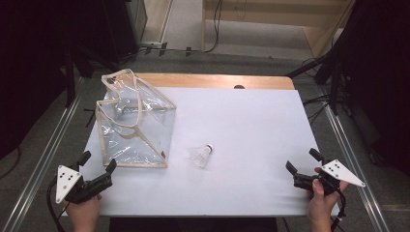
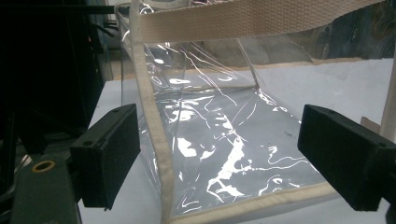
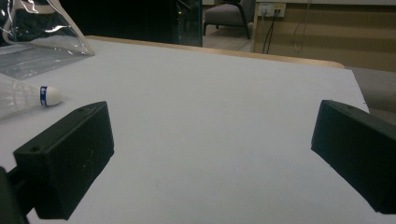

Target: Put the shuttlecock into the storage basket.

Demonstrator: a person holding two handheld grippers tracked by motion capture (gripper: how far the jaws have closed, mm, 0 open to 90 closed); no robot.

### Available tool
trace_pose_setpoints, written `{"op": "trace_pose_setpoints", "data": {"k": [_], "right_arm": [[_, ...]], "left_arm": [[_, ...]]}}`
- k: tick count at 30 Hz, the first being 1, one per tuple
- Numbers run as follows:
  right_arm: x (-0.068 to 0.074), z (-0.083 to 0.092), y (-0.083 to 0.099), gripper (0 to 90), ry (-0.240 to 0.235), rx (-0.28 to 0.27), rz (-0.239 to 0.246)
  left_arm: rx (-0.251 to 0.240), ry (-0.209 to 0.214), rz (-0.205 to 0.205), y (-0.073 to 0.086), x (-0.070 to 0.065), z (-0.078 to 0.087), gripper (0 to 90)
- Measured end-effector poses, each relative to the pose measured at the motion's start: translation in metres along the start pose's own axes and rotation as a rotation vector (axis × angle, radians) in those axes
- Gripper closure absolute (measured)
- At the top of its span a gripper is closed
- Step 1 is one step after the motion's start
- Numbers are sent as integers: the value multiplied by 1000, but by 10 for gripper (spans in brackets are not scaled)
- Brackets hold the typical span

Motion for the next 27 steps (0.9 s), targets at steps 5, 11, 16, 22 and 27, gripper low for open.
{"op": "trace_pose_setpoints", "data": {"k": [5, 11, 16, 22, 27], "right_arm": [[3, 3, -5, 36, -36, 9, -3], [10, 0, -8, 43, -71, 14, -11], [24, -5, -13, 115, -111, 14, -3], [36, -15, -13, 230, -167, 53, -10], [52, -24, -16, 376, -289, 96, -23]], "left_arm": [[2, 0, -6, 0, -1, 0, 137], [0, -1, -2, 0, 0, 0, 137], [1, 3, -9, 0, -1, 0, 137], [1, -1, -16, 0, -2, 0, 137], [3, 1, -17, 0, -2, 0, 137]]}}
Point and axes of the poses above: each handheld gripper's, and its own axes: z roughly backward along the jaws, y roughly out of its underside, x roughly to its left, the point moved 3 cm from there along -z, roughly forward along the jaws, and after that the axes turned 15 degrees about -x, right-handed, at the moved point
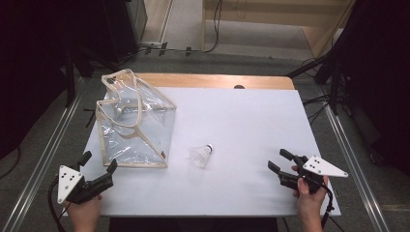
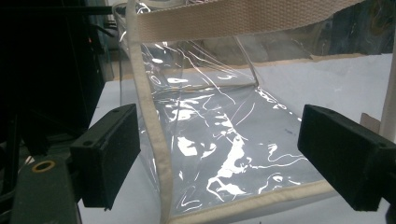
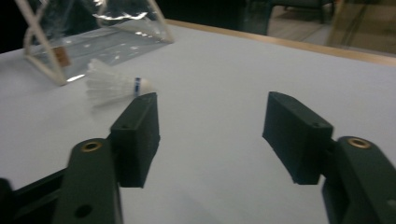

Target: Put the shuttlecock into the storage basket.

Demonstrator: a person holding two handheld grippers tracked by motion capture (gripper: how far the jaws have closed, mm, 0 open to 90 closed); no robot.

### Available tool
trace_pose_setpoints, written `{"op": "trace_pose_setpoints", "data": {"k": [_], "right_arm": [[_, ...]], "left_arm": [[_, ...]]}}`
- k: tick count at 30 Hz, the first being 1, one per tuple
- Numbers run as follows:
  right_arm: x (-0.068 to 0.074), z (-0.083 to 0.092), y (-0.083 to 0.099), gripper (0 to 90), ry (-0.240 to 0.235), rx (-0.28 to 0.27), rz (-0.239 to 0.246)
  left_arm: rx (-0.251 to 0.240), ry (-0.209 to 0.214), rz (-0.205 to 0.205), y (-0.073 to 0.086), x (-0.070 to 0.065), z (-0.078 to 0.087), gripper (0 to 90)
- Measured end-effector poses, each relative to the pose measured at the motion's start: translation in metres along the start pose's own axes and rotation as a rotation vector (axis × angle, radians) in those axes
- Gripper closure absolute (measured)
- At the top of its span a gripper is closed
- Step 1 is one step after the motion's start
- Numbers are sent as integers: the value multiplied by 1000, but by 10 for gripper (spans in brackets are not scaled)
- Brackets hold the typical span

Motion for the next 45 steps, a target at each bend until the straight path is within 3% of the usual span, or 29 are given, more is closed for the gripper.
{"op": "trace_pose_setpoints", "data": {"k": [2, 3, 6, 10, 12, 13, 21, 31, 38, 45], "right_arm": [[6, -6, -1, 427, -44, 21, 1], [6, -6, -1, 427, -44, 21, 1], [18, -18, -3, 562, -81, 47, -5], [27, -32, -5, 605, -155, 72, -21], [30, -35, -5, 623, -163, 84, -12], [36, -43, -4, 679, -156, 111, 17], [59, -74, -5, 874, -215, 191, 98], [83, -115, 3, 878, -290, 290, 175], [92, -133, 9, 879, -350, 335, 172], [96, -143, 11, 880, -366, 355, 166]], "left_arm": [[2, -1, -3, 0, 0, 0, 137], [2, -1, -3, 0, 0, 0, 137], [2, 0, -4, 0, 0, 0, 137], [0, 0, -1, 0, 1, 0, 137], [0, 2, -1, 0, 1, 0, 137], [-1, 3, 0, 0, 0, 1, 137], [-1, 3, 0, 0, 0, 1, 137], [-1, 3, -1, 0, 0, 0, 137], [-1, 4, 0, 0, 1, 0, 137], [-1, 4, -1, 0, 0, 0, 137]]}}
Point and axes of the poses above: each handheld gripper's, and its own axes: z roughly backward along the jaws, y roughly out of its underside, x roughly to its left, the point moved 3 cm from there along -z, roughly forward along the jaws, and after that the axes turned 15 degrees about -x, right-handed, at the moved point
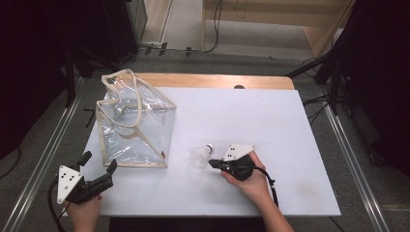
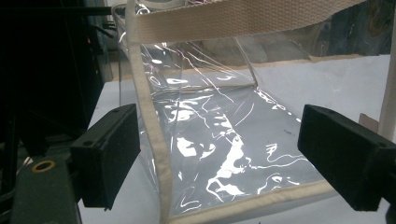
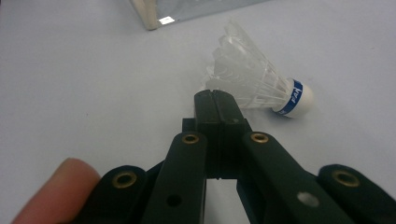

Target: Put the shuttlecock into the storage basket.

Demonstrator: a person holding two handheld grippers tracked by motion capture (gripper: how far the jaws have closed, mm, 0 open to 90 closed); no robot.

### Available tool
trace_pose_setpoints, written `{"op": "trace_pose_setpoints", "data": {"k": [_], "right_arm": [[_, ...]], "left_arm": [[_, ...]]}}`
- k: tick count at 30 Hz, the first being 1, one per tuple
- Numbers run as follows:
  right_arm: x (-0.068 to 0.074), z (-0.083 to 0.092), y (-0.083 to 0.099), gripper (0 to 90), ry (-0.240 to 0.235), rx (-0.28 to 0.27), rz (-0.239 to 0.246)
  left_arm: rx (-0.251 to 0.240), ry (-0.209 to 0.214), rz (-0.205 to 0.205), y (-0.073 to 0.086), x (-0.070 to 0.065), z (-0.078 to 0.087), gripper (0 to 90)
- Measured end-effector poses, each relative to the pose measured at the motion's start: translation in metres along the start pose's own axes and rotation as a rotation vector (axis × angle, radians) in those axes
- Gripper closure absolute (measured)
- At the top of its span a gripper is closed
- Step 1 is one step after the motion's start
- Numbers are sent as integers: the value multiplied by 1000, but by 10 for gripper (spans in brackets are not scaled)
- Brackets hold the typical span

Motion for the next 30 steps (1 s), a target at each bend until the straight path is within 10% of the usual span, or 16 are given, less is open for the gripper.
{"op": "trace_pose_setpoints", "data": {"k": [30], "right_arm": [[-20, -49, -20, 880, 16, 59, 2]], "left_arm": [[-2, 1, 1, 0, 0, 0, 137]]}}
Point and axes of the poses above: each handheld gripper's, and its own axes: z roughly backward along the jaws, y roughly out of its underside, x roughly to its left, the point moved 3 cm from there along -z, roughly forward along the jaws, and after that the axes turned 15 degrees about -x, right-handed, at the moved point
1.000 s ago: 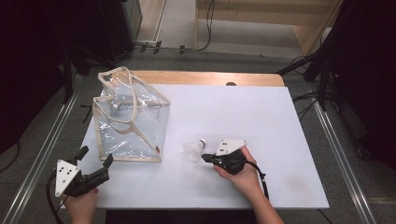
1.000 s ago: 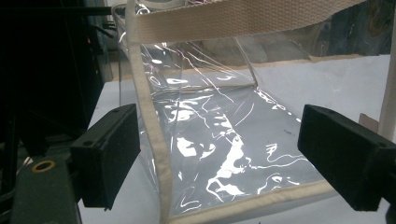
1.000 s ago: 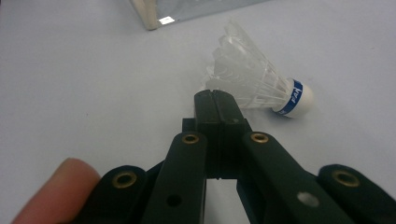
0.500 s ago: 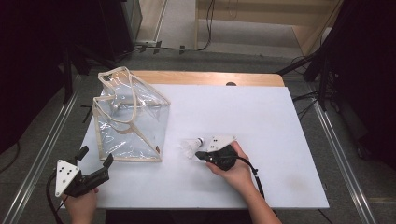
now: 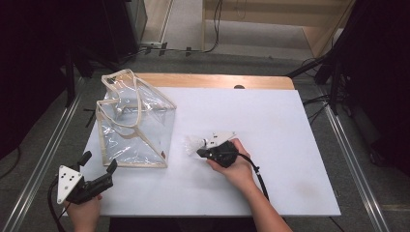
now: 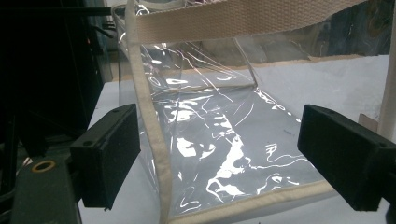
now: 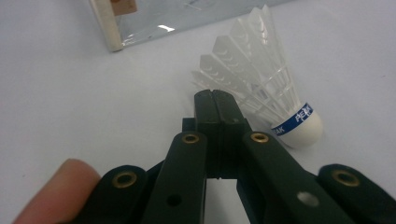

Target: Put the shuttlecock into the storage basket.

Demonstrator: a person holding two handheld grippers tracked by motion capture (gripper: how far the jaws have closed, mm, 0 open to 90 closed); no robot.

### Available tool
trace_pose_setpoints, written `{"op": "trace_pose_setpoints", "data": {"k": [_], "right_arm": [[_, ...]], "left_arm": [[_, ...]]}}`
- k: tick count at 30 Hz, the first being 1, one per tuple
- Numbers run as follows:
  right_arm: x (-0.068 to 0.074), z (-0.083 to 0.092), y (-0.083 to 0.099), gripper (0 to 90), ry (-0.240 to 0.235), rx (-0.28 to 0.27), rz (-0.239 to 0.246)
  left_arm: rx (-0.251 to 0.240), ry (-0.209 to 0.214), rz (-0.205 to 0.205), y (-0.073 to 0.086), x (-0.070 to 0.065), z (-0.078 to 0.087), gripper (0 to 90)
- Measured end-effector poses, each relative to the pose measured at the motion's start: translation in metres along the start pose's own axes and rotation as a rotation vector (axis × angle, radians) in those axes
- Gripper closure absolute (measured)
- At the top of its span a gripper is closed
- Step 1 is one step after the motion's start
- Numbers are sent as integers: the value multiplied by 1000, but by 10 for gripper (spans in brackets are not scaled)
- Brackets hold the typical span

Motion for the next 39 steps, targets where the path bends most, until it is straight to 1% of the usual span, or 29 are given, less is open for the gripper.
{"op": "trace_pose_setpoints", "data": {"k": [1, 3, 5, 7, 11, 15, 19, 22, 24, 27, 29, 34, 36, 39], "right_arm": [[-4, -2, -3, 880, 7, -7, -7], [-6, -3, -4, 880, 10, -6, -11], [-12, -6, -7, 880, 22, -5, -21], [-16, -8, -9, 880, 33, -7, -29], [-21, -11, -13, 880, 38, -15, -49], [-24, -13, -15, 880, 44, -13, -38], [-22, -13, -15, 880, 32, -8, -38], [-16, -14, -11, 880, 9, 7, -19], [-14, -15, -9, 880, 3, 15, -12], [-13, -16, -6, 880, -4, 19, -9], [-11, -19, -4, 880, -10, 32, -15], [-11, -23, -5, 880, -5, 32, -14], [-14, -27, -7, 880, 5, 34, -13], [-18, -30, -10, 880, 18, 33, -28]], "left_arm": [[1, 0, 1, 0, 0, 0, 137], [0, -1, 1, 0, 0, 0, 137], [0, 0, 1, 0, 0, 0, 137], [0, 0, 1, 0, 0, 0, 137], [0, 1, 2, 0, 0, 0, 137], [-1, 0, 3, 0, 0, 0, 137], [-1, 1, 5, 0, 1, 0, 137], [-1, 2, 5, 0, 1, 0, 137], [-1, 1, 5, 0, 0, 0, 137], [-1, 2, 3, 0, 0, 0, 137], [0, 3, 6, 0, 1, 0, 137], [0, 2, 2, 0, 0, 0, 137], [0, 2, 2, 0, 0, 0, 137], [-1, 2, 3, 0, 0, 0, 137]]}}
Point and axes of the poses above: each handheld gripper's, and its own axes: z roughly backward along the jaws, y roughly out of its underside, x roughly to its left, the point moved 3 cm from there along -z, roughly forward along the jaws, and after that the axes turned 15 degrees about -x, right-handed, at the moved point
